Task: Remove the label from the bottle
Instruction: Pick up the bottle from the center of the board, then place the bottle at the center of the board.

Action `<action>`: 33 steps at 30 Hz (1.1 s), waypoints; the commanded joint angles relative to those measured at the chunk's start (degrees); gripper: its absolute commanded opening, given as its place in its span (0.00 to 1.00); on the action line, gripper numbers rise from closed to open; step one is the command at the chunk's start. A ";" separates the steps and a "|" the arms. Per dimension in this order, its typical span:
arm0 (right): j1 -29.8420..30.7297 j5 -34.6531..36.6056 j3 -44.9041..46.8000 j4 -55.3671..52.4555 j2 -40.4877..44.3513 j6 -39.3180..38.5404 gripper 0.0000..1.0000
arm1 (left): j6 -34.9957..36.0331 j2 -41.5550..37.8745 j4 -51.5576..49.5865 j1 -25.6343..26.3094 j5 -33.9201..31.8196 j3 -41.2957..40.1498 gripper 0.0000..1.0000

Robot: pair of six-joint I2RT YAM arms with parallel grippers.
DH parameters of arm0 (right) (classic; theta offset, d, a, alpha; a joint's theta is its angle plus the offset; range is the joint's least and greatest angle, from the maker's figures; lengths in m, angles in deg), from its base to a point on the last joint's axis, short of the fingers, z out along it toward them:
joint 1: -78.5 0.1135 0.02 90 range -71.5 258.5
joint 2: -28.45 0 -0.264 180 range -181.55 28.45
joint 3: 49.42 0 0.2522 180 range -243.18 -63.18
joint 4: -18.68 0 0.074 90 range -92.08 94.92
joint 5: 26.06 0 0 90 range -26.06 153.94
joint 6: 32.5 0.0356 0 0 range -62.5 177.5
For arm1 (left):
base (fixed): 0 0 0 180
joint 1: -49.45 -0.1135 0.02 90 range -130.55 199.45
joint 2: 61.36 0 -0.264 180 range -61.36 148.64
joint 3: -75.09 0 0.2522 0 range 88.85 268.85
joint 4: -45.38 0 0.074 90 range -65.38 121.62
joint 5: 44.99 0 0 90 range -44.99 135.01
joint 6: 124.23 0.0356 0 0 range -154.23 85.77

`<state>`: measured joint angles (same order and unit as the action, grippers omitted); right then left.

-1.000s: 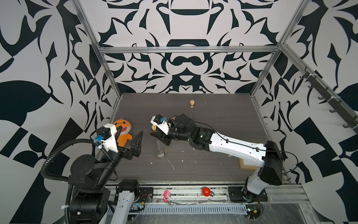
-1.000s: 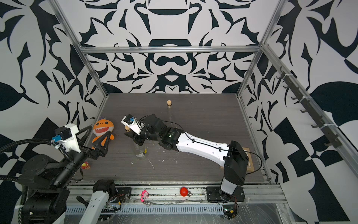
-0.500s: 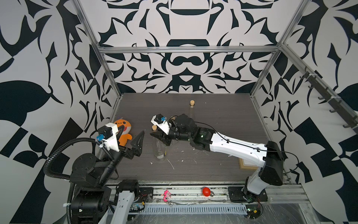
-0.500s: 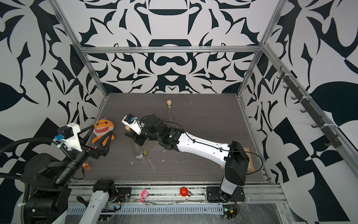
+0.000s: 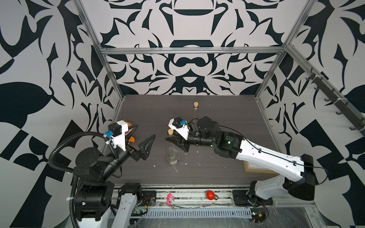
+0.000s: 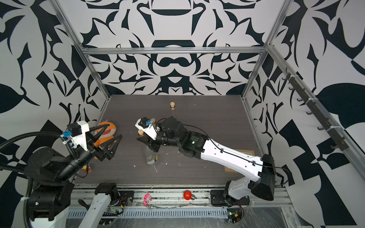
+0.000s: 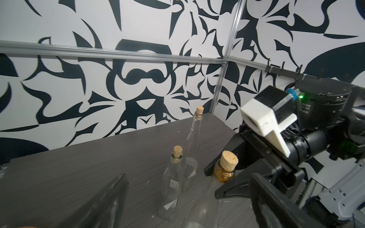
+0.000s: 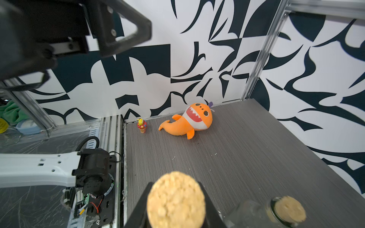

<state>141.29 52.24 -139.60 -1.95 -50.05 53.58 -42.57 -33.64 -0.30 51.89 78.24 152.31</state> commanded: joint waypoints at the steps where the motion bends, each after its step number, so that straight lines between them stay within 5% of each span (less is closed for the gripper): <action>1: 0.16 2.46 0.83 3.02 6.12 -3.56 0.00 | -3.04 2.04 3.59 0.20 7.44 0.38 0.99; 11: -2.23 8.91 8.43 -0.33 15.06 -6.14 0.00 | -9.77 5.81 13.63 0.20 13.36 -4.04 0.99; 23: -10.49 6.60 15.59 0.69 20.38 -2.27 0.00 | -12.23 9.81 18.38 2.06 14.74 -5.45 0.99; 28: -12.13 4.81 17.53 1.63 20.67 -1.26 0.00 | -10.10 11.48 18.32 8.76 10.98 -5.56 0.99; 33: -13.28 3.09 18.61 2.21 21.58 -1.13 0.00 | -2.92 15.55 13.74 21.97 1.67 -3.44 0.99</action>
<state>128.54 57.64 -120.43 -7.11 -30.93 51.46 -50.22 -19.96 15.90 68.46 86.00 147.50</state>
